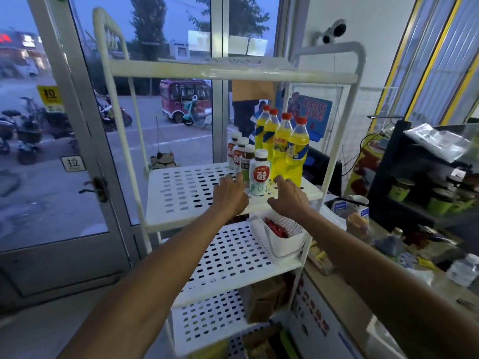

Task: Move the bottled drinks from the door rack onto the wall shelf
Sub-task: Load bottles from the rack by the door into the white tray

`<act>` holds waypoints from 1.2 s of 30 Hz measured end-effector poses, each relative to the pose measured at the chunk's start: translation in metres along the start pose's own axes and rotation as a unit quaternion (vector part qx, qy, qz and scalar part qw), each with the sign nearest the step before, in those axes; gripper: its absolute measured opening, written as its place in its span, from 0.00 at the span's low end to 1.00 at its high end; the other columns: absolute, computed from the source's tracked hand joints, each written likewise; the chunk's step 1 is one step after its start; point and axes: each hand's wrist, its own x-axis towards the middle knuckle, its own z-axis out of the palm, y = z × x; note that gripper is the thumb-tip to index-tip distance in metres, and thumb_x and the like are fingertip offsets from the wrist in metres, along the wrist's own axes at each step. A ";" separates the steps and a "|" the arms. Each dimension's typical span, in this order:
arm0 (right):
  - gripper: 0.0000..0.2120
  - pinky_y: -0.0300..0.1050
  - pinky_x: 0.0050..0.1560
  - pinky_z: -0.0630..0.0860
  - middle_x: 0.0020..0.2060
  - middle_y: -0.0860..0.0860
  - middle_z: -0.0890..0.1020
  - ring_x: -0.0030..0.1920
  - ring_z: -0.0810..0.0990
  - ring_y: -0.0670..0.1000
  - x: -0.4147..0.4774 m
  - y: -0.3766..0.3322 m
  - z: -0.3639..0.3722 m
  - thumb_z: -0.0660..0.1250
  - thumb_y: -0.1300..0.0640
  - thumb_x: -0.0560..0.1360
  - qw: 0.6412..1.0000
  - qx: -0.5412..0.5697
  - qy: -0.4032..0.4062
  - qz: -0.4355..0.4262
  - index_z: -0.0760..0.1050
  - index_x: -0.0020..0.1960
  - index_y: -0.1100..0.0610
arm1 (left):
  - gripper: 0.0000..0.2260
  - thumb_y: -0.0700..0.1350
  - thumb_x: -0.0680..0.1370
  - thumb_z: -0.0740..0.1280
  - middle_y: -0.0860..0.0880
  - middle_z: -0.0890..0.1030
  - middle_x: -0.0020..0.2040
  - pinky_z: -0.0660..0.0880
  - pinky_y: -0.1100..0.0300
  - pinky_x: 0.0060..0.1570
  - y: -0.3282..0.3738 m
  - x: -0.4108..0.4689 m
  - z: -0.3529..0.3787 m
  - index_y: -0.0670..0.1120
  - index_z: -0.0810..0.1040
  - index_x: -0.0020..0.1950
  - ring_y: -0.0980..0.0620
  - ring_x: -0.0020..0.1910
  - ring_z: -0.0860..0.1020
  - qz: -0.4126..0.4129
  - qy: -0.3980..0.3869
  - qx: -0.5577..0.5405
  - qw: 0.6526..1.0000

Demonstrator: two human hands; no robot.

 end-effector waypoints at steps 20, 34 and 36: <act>0.26 0.53 0.44 0.78 0.51 0.58 0.80 0.49 0.79 0.61 0.142 -0.026 0.027 0.71 0.52 0.70 0.995 0.092 0.032 0.017 0.63 0.62 0.53 | 0.37 0.50 0.73 0.72 0.44 0.72 0.65 0.75 0.46 0.54 -0.034 0.121 -0.006 0.55 0.54 0.76 0.44 0.60 0.74 0.053 0.042 -0.193 0.979; 0.31 0.47 0.39 0.67 0.51 0.60 0.77 0.51 0.78 0.63 0.130 -0.026 0.032 0.75 0.48 0.68 0.992 0.086 0.080 0.045 0.64 0.62 0.57 | 0.35 0.49 0.70 0.74 0.40 0.72 0.65 0.75 0.42 0.54 -0.031 0.161 0.019 0.53 0.56 0.71 0.39 0.59 0.76 0.125 -0.004 -0.233 0.964; 0.31 0.47 0.38 0.65 0.50 0.60 0.77 0.49 0.78 0.63 0.122 -0.027 0.032 0.75 0.48 0.68 0.991 0.080 0.098 0.042 0.65 0.62 0.59 | 0.36 0.49 0.72 0.73 0.40 0.72 0.66 0.74 0.44 0.54 -0.030 0.163 0.026 0.51 0.54 0.73 0.38 0.60 0.76 0.113 -0.003 -0.245 0.963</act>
